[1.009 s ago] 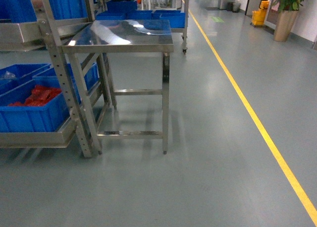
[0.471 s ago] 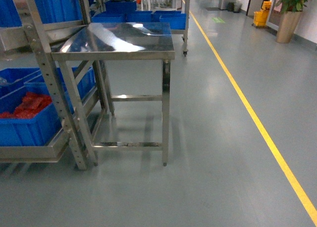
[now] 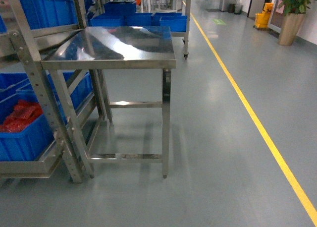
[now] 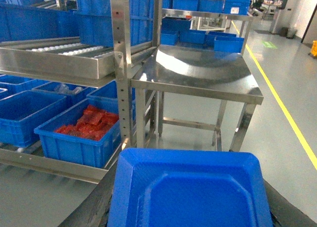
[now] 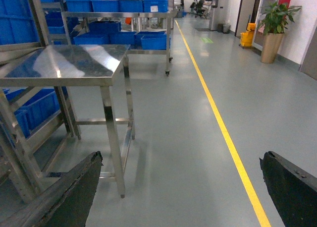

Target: Pick blue part to blue bin on bottom shelf

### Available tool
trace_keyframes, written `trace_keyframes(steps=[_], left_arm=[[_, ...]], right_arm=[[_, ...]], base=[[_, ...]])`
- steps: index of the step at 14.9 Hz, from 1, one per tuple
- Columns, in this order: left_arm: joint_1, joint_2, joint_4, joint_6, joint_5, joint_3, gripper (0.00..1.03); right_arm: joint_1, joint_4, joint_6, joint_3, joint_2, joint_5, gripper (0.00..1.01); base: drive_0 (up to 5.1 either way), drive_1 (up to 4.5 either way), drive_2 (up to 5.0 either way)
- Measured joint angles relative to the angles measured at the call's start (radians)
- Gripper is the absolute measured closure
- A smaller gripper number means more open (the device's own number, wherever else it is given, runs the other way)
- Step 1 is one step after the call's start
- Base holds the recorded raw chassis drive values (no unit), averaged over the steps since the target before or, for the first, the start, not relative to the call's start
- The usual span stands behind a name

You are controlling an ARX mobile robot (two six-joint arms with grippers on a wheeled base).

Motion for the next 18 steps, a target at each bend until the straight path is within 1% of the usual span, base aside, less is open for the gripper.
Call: trace_keyframes(steps=[10,13,18], left_arm=[[0.000,-0.001,0.001,0.000,0.000,0.000,0.60],[-0.001,0.004,-0.001,0.000,0.001,0.000,0.60],[-0.001,0.001,0.000,0.000,0.002,0.000,0.60]], right_arm=[[0.000,-0.006,0.000,0.000,0.000,0.000,0.03],[0.000,0.000,0.000,0.000,0.000,0.000,0.03],[0.000,-0.004,0.000,0.000,0.000,0.001,0.03]], base=[[0.0,4.10,-4.1],[0.0,0.00,0.0],[-4.7,3.27,1.8]])
